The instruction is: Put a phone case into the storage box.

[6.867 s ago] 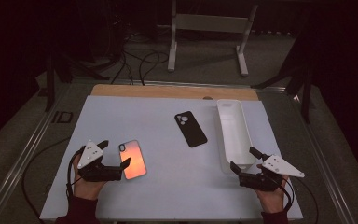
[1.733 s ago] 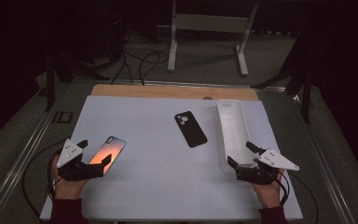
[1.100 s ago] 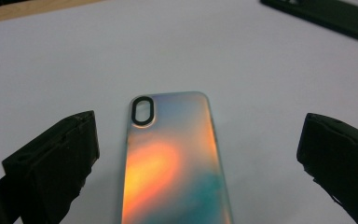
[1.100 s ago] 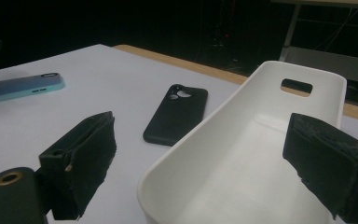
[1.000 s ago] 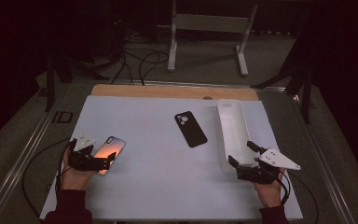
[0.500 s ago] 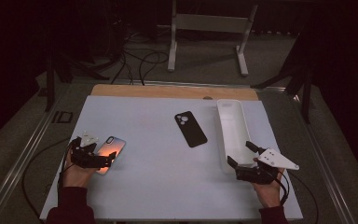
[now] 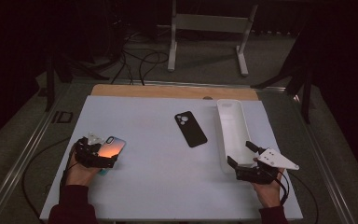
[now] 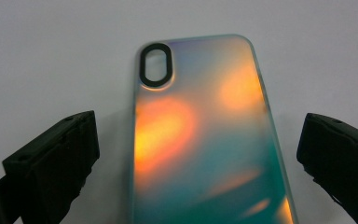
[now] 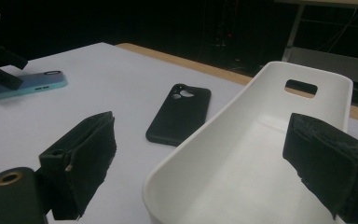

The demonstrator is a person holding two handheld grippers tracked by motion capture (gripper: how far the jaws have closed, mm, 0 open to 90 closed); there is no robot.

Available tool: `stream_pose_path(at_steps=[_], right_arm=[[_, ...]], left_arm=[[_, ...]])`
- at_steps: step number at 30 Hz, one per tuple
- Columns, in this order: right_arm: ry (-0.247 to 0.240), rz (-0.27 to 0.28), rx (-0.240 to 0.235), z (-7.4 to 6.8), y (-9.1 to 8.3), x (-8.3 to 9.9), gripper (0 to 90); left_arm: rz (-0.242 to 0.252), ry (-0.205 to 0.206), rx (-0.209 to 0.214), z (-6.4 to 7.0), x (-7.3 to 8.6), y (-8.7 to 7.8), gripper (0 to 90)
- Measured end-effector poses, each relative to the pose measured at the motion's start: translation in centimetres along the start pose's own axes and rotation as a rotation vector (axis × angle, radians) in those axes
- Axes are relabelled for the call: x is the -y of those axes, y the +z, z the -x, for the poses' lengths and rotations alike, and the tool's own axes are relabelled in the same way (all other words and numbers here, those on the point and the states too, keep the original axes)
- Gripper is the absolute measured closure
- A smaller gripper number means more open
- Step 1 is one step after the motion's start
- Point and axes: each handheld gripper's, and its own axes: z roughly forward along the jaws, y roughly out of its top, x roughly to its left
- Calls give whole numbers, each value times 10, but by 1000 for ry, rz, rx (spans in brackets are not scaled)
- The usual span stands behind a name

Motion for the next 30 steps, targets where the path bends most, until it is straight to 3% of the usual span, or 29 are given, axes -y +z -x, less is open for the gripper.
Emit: stream_pose_path(at_steps=[8,10,18,21,30], right_arm=[[1,4,3,1,-1,0,88],[0,3,3,1,-1,0,88],[0,3,4,0,-1,0,88],[-1,2,5,0,0,0,89],[1,7,10,0,-1,-1,88]], left_arm=[[-58,-5,2,2,1,5,16],[-69,-16,22,2,2,6,51],[-77,-25,36,2,2,5,112],[-74,-28,31,2,2,3,156],[-61,-7,7,5,0,1,167]])
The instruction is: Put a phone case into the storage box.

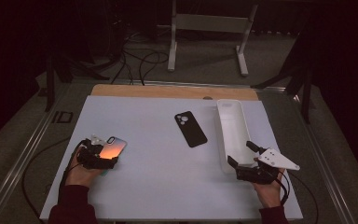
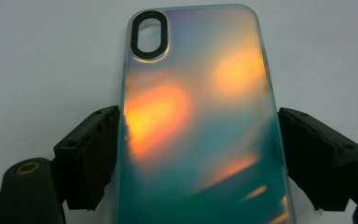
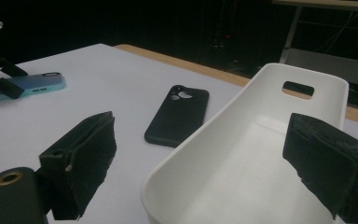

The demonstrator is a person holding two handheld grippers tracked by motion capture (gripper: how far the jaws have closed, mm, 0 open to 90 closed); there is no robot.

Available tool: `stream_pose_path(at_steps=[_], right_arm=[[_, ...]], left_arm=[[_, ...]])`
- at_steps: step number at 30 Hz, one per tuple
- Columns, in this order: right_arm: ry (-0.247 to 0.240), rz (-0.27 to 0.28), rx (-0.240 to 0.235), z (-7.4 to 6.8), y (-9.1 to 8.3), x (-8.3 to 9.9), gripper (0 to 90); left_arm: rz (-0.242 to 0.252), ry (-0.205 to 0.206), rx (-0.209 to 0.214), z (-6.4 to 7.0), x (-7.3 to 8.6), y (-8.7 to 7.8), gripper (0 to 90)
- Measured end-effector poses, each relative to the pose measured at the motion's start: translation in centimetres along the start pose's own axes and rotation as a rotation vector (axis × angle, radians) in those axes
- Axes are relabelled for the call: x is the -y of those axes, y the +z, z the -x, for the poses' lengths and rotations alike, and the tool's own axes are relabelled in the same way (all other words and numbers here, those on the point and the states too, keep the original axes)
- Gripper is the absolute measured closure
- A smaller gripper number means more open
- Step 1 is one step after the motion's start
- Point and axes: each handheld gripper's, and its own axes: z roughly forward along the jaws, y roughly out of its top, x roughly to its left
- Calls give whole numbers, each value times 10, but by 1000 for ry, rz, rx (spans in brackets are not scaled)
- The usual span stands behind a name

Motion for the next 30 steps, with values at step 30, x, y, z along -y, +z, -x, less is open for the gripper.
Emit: stream_pose_path(at_steps=[30], right_arm=[[25,-23,-8,3,2,-4,88]], left_arm=[[226,50,16,28,-27,-38,168]])
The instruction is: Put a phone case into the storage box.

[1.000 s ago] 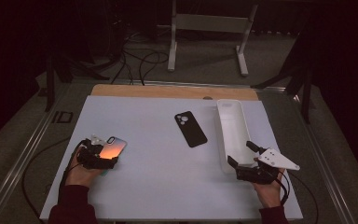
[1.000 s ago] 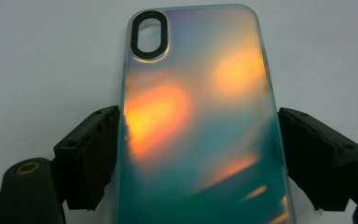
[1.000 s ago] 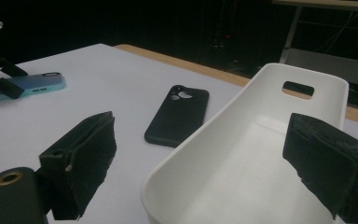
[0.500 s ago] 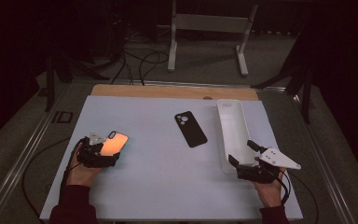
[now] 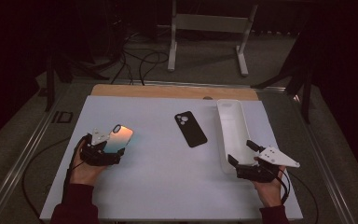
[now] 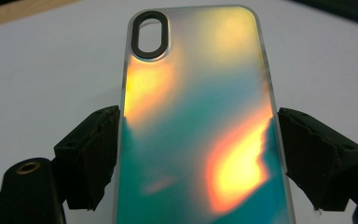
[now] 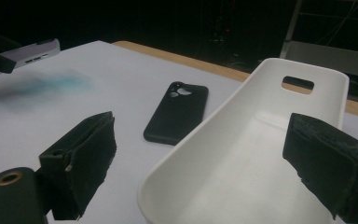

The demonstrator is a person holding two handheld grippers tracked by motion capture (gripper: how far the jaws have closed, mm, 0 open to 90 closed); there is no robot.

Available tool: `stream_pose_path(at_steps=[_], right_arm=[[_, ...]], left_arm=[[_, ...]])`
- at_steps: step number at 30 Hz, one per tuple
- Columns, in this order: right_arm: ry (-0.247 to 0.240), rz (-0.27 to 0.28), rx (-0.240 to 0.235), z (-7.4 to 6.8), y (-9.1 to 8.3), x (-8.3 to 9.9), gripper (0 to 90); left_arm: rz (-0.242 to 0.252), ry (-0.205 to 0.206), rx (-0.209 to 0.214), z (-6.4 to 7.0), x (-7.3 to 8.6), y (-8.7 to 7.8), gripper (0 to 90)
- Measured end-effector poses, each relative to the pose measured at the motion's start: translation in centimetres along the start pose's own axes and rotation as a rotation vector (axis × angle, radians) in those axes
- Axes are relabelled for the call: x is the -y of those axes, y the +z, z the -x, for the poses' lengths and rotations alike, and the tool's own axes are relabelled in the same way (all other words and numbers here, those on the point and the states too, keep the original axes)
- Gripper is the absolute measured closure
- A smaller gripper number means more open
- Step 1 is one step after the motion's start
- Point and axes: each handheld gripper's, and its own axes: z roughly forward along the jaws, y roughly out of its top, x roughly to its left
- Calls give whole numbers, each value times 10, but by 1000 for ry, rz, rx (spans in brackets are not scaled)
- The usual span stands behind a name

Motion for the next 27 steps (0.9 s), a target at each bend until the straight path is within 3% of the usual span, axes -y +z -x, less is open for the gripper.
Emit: stream_pose_path(at_steps=[8,16,27], right_arm=[[0,-4,-11,1,5,-7,87],[0,-8,-30,1,10,-12,84],[43,-12,-36,7,11,-13,84]], left_arm=[[69,42,10,15,-16,-2,168],[123,69,46,35,-32,3,168],[158,158,117,79,-61,25,167]])
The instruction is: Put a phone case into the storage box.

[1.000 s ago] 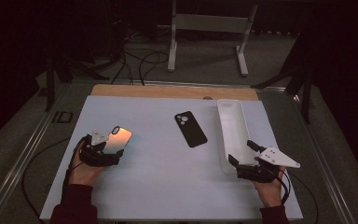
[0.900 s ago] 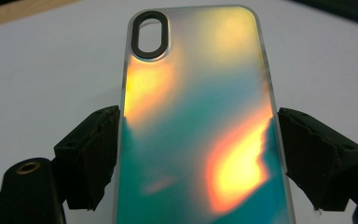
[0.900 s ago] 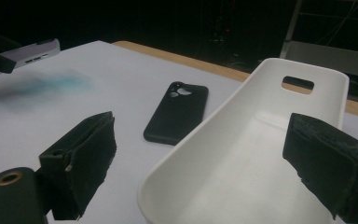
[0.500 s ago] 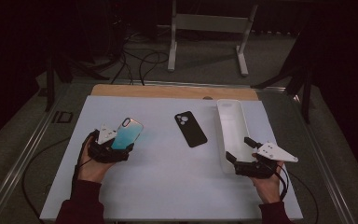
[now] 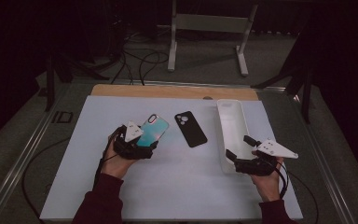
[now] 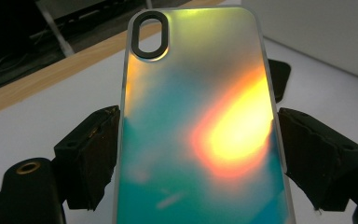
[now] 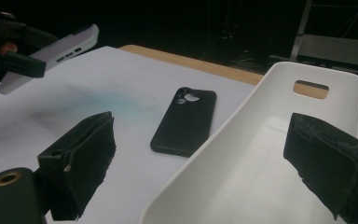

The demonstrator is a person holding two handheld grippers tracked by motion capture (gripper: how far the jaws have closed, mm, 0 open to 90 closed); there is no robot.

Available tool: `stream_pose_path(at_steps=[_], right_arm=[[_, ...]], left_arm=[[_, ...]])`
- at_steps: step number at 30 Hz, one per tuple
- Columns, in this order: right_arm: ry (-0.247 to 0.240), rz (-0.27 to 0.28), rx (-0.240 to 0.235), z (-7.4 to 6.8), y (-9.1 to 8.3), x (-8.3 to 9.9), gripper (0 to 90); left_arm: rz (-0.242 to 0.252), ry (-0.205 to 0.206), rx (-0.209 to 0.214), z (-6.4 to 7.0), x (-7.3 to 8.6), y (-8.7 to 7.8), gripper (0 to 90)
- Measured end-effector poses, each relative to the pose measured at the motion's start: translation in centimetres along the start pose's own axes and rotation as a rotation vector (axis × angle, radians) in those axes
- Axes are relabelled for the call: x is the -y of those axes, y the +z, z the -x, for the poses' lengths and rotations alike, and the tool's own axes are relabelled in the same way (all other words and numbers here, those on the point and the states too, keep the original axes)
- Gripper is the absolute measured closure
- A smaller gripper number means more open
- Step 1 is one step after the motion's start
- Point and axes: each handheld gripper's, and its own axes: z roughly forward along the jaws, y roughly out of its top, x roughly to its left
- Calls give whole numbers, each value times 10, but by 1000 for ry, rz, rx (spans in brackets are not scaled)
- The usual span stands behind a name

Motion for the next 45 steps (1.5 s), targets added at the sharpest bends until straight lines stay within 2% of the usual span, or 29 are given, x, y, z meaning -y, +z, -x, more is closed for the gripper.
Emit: stream_pose_path(at_steps=[4,7,19,26,31,38,45], right_arm=[[7,1,0,1,0,-1,84],[5,-6,-9,0,2,-3,84],[7,-27,-29,-5,10,-9,84],[12,-32,-42,-7,14,-13,84],[40,-45,-68,-7,17,-18,84],[37,-44,-77,-8,21,-23,84],[57,-47,-96,-12,30,-29,84]], left_arm=[[13,12,18,6,-5,4,167],[14,35,52,12,-11,11,167],[43,71,114,27,-23,20,167],[48,100,138,36,-32,25,167],[44,126,155,44,-36,29,167],[62,143,175,54,-40,35,167],[76,157,188,62,-45,38,167]])
